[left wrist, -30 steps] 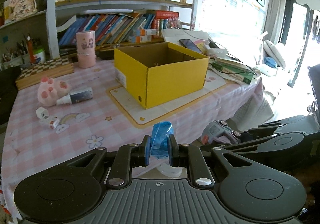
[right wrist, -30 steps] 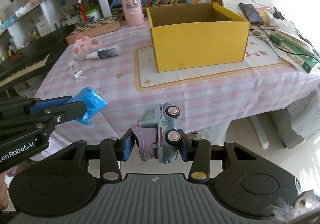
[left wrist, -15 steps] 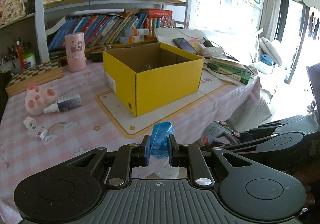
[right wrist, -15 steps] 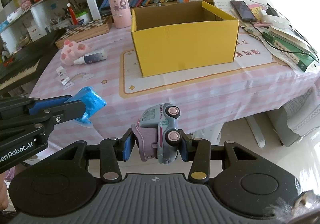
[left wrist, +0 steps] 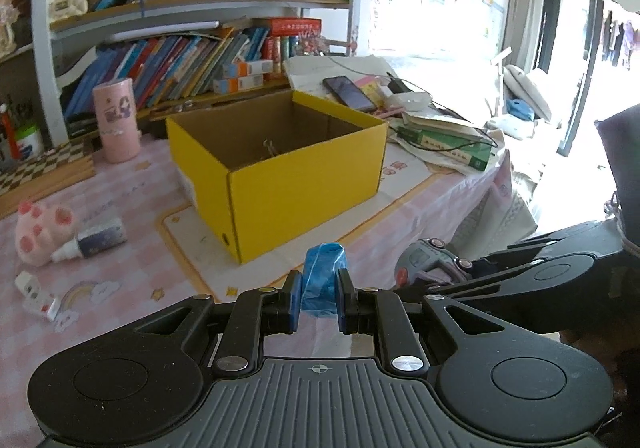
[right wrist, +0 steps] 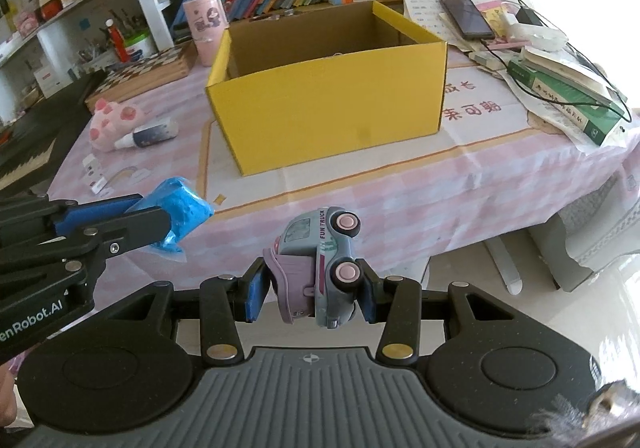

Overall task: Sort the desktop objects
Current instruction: 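Lift the blue bag and grey car and carry both toward the yellow box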

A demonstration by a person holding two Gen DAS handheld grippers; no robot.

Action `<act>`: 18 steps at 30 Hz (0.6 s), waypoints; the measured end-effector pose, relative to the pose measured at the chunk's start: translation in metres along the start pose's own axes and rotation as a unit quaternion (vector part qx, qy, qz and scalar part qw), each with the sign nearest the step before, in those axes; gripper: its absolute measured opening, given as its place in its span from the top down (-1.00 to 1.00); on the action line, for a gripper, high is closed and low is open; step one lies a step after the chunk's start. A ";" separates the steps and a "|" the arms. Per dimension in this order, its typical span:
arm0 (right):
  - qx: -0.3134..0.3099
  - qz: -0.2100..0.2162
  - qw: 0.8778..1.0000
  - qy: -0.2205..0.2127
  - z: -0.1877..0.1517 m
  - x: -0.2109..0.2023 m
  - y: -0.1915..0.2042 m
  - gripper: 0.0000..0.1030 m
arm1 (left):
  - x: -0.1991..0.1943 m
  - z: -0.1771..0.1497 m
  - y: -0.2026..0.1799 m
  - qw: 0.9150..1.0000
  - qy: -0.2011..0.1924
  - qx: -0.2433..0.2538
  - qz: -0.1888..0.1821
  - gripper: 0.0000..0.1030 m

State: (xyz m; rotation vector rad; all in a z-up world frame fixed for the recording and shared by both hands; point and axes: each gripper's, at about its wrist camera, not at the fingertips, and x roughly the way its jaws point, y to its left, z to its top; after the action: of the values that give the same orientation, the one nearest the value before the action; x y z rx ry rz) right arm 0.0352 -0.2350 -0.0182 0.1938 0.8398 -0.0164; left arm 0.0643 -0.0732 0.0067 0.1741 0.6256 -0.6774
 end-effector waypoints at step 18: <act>-0.008 0.002 0.997 -0.078 0.091 0.014 -0.069 0.18 | 0.048 0.080 -0.014 0.995 -0.097 -0.001 0.033 0.69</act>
State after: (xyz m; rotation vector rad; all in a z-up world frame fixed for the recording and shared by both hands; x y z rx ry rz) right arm 0.1057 -0.3184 0.0191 0.1760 0.6834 -0.0204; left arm 0.1230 -0.1369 0.0429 0.1249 0.4333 -0.6208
